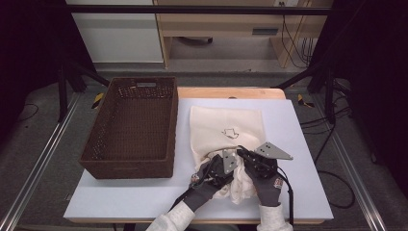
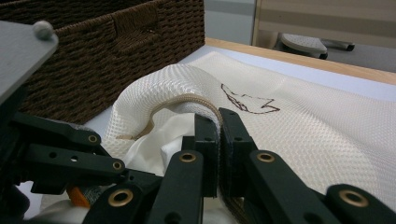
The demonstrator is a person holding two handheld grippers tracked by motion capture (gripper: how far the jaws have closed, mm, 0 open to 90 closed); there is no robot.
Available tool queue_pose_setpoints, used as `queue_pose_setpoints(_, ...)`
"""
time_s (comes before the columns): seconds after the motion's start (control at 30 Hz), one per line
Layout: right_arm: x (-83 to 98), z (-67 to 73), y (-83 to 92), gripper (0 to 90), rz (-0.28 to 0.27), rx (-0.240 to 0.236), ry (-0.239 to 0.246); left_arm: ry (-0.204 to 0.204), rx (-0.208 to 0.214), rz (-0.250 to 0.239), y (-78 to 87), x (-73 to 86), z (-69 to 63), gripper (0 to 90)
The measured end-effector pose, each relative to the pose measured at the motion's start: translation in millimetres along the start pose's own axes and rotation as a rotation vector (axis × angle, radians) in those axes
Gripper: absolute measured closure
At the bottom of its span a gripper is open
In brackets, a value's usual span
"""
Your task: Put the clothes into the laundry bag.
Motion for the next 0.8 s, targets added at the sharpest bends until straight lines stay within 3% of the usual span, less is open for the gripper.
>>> queue_pose_setpoints(0.2, -1.9, -0.3, 4.0, 87.3, -0.013, 0.005, 0.000, 0.019, -0.037, -0.013, 2.9, -7.9, 7.5, 79.3)
queue_pose_setpoints(0.27, -4.1, -0.9, 7.9, 87.3, -0.025, 0.007, 0.000, 0.044, -0.062, -0.011, -0.9, -12.9, 13.9, 79.3)
queue_pose_setpoints(0.37, -7.2, -1.4, 13.6, 87.3, -0.043, 0.007, -0.002, 0.032, -0.108, 0.001, -14.3, -15.5, 19.9, 77.9)
queue_pose_setpoints(0.43, -7.9, -0.8, 14.7, 87.3, -0.046, 0.007, 0.000, 0.026, -0.115, -0.017, -18.5, -14.8, 21.5, 75.9)
queue_pose_setpoints(0.5, -7.1, -0.9, 13.8, 87.3, -0.038, 0.014, 0.005, 0.033, -0.098, -0.040, -17.6, -12.4, 21.8, 70.9)
queue_pose_setpoints(0.57, -5.1, -1.9, 11.6, 87.3, -0.029, 0.015, 0.001, 0.059, -0.041, -0.058, -10.7, -9.7, 23.5, 58.8)
queue_pose_setpoints(0.73, -2.4, -3.7, 8.3, 87.2, -0.016, 0.018, -0.002, 0.055, 0.032, -0.080, 26.3, -1.0, 25.1, 34.9)
queue_pose_setpoints(0.8, -2.5, -3.9, 8.8, 87.2, -0.015, 0.020, -0.001, 0.041, 0.036, -0.071, 38.4, 4.1, 25.5, 31.4)
Point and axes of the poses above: each handheld gripper's, and its own axes: y roughly backward along the jaws, x roughly out of its underside, z roughly to its left, the point moved 2 cm from there along -y, roughly forward along the jaws, and after that the axes turned 5 degrees about -x, right-handed, at the moved point
